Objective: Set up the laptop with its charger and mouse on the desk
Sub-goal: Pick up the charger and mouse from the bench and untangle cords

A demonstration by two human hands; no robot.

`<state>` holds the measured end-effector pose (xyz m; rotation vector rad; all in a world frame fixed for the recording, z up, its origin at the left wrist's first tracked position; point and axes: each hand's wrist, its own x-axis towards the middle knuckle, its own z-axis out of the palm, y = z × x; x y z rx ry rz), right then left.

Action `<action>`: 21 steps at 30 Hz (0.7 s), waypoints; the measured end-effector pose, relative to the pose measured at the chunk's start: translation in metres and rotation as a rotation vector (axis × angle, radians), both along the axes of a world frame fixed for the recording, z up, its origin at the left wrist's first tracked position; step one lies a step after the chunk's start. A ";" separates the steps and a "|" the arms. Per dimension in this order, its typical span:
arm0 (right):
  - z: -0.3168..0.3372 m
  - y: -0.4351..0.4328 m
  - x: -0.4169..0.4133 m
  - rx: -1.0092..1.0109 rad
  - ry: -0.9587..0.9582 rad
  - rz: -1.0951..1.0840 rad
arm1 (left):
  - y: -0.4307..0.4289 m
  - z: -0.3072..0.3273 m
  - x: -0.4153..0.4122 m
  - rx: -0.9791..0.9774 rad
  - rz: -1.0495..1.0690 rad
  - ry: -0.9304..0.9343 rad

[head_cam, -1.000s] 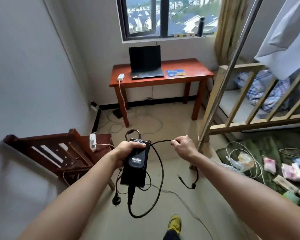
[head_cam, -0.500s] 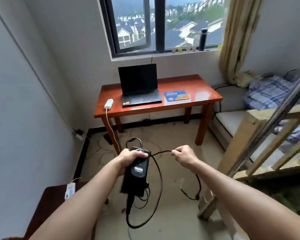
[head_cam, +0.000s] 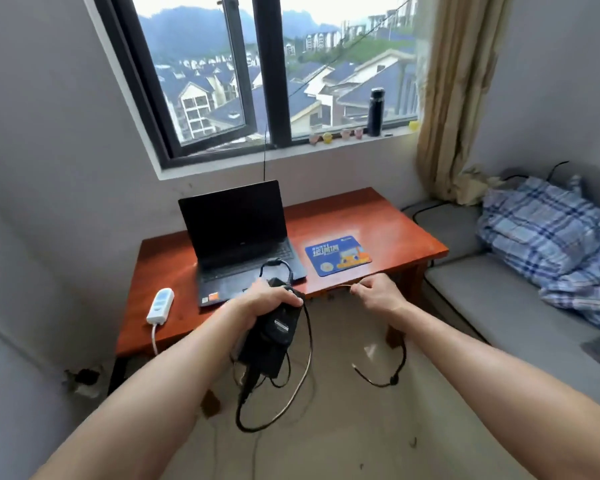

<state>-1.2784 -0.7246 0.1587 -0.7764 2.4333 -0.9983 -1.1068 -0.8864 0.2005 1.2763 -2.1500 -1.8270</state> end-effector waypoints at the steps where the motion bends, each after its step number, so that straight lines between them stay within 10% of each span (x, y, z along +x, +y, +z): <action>1: 0.005 -0.012 -0.019 0.007 0.017 -0.007 | -0.015 0.005 -0.021 -0.014 -0.014 0.008; 21: 0.067 -0.258 -0.425 -0.090 0.181 -0.059 | -0.229 0.004 -0.417 -0.103 -0.082 -0.041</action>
